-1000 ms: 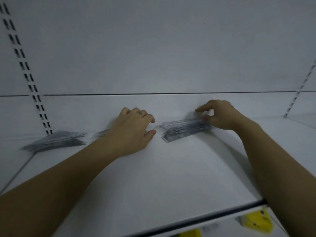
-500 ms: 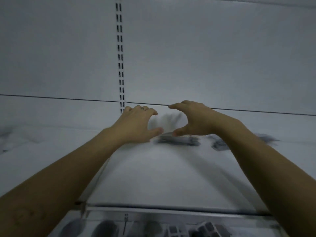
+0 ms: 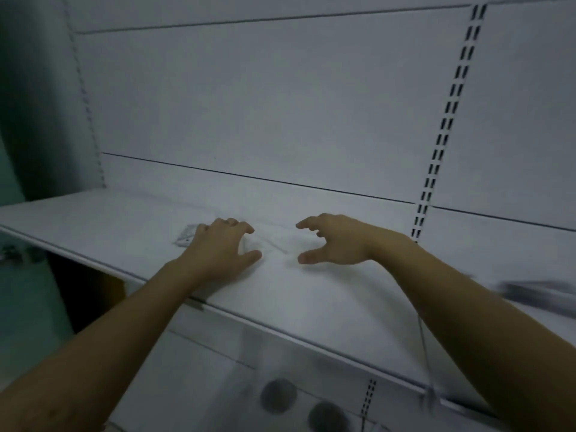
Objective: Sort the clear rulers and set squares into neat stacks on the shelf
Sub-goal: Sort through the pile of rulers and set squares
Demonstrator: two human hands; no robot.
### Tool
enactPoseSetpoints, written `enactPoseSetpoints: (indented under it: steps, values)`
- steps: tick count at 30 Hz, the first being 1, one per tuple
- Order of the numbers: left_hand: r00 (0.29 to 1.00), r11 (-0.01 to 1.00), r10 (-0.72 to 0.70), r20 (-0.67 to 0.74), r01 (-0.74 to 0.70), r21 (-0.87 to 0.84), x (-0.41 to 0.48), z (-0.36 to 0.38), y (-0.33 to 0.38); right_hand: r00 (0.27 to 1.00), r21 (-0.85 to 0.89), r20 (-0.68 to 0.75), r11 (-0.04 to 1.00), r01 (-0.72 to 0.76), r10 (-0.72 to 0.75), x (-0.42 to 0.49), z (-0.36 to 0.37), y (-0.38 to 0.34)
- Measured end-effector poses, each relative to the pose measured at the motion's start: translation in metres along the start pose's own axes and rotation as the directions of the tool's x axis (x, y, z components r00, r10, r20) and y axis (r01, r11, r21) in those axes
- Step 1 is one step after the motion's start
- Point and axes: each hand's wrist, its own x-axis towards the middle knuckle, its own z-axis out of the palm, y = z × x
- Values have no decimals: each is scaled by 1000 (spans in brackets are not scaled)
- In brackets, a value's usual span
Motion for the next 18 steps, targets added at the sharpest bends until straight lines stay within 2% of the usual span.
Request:
enactPoseSetpoints:
  steps: [4, 7, 10, 13, 18]
  values:
    - [991, 991, -134, -5, 134, -30, -11, -2, -71, 996, -19, 84, 1000, -11, 12, 45, 17, -44]
    - [979, 976, -202, 31, 204, -72, -15, 0, -103, 988, -67, 129, 995, -80, 88, 71, 26, -67]
    - [985, 979, -173, 5, 172, -107, -11, 3, -111, 977, -105, 136, 983, -148, 162, 88, 30, -83]
    - [990, 987, -138, 1, 137, -78, 5, 3, -108, 980, -144, 81, 975, -167, 180, 95, 37, -88]
    - [989, 991, -123, 79, 127, -45, 23, 16, -105, 986, 32, 0, 986, -164, 164, 88, 49, -75]
